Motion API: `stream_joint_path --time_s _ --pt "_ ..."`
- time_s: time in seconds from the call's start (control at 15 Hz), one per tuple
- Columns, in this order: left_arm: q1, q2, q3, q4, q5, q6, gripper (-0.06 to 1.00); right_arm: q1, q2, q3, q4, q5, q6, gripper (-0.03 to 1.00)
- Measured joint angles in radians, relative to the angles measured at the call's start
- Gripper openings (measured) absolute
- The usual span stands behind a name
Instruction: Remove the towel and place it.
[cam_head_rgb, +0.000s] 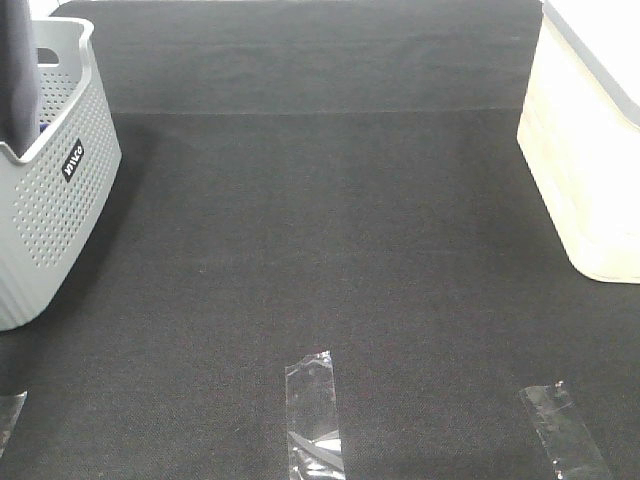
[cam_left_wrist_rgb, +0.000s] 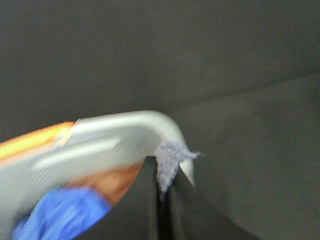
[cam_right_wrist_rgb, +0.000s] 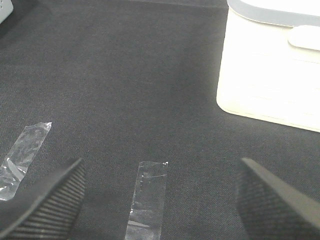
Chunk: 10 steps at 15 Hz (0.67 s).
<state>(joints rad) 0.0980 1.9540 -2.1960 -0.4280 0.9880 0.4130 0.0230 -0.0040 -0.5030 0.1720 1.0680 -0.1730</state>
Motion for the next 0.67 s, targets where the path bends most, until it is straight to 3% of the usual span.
stream_joint_path --time_s 0.33,0.4,0.53,0.67 --pt "-0.008 -0.077 0.000 -0.647 -0.039 0.296 0.00 0.000 0.001 0.000 0.000 0.000 0.000 0.77" --pt "-0.022 -0.082 0.000 -0.741 -0.023 0.342 0.00 0.000 0.013 0.000 0.001 0.000 0.000 0.77" --pt "-0.082 -0.083 0.000 -0.802 0.020 0.392 0.00 0.000 0.090 0.000 0.015 0.000 -0.001 0.77" --pt "-0.154 -0.083 0.000 -0.794 0.079 0.416 0.00 0.000 0.215 0.000 0.043 -0.001 -0.015 0.77"
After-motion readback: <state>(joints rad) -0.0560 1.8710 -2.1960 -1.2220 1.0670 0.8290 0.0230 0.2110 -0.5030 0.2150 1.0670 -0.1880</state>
